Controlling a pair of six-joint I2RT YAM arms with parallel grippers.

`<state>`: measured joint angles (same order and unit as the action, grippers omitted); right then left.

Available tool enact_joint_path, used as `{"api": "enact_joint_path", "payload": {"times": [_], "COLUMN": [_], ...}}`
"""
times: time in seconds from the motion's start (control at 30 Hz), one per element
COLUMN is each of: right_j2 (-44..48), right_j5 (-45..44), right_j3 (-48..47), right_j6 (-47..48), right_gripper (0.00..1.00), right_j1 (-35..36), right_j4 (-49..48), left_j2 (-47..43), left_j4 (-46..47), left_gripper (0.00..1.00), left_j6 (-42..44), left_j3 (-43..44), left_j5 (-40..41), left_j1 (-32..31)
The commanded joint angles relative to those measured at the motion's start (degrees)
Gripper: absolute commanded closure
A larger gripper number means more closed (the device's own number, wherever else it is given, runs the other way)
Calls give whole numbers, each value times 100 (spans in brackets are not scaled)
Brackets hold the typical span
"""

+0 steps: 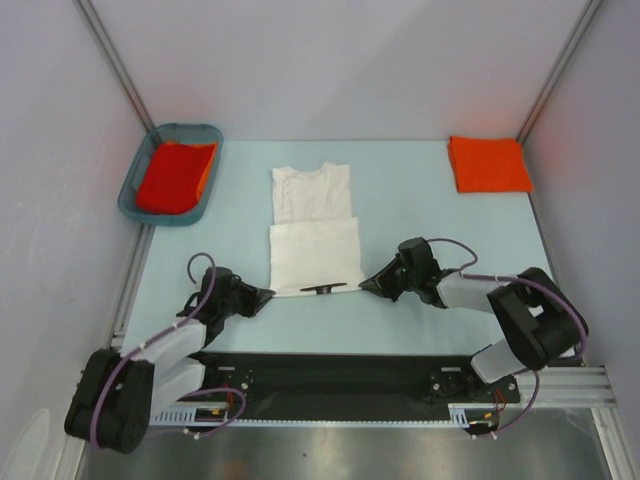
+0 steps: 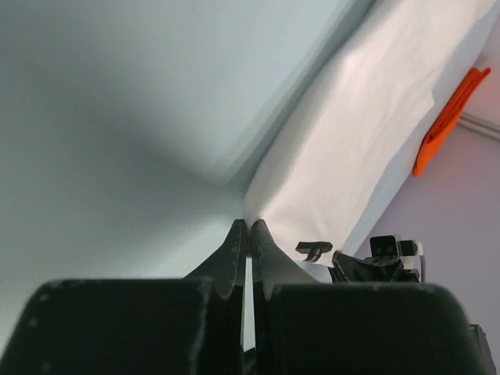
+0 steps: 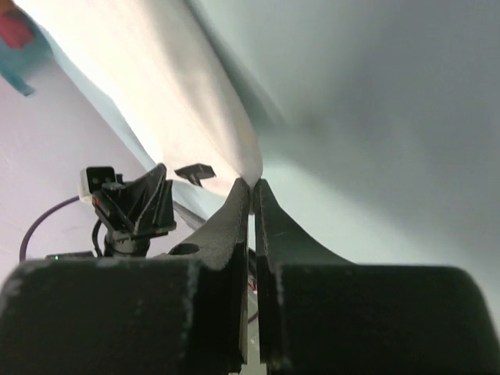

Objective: Fold and stack the t-shirts
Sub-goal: Fold the tshirt

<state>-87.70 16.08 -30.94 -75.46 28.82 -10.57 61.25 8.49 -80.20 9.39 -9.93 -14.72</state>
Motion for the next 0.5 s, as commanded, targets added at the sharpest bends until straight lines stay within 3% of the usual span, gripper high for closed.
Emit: {"api": "enact_joint_path", "payload": {"times": [0.0,0.07,0.2,0.33,0.47], "right_j2": [823,1201,2122,2852,3416], "right_j5": [-403,-526,-737,-895,-1080], "right_j3": [368,606,747,914,1011], "right_j6": [-240,-460,-584,-821,-1128], "right_gripper": [100,100,100,100,100], "right_j1": [351,492,783,1108,1511], "right_j4": [493,660,1247,1697,2216], "left_j2": [-1024,-1439,-3490,-4794,-5342], "left_j4": [-1374,-1920,-3427,-4633,-5418], "left_gripper": [100,100,100,100,100], "left_j6": [330,286,49,-135,-109], "left_j3": [-43,-68,-52,81,212], "left_j5": [62,35,289,299,115], "left_j1": [-109,-267,-303,-295,-303]}}
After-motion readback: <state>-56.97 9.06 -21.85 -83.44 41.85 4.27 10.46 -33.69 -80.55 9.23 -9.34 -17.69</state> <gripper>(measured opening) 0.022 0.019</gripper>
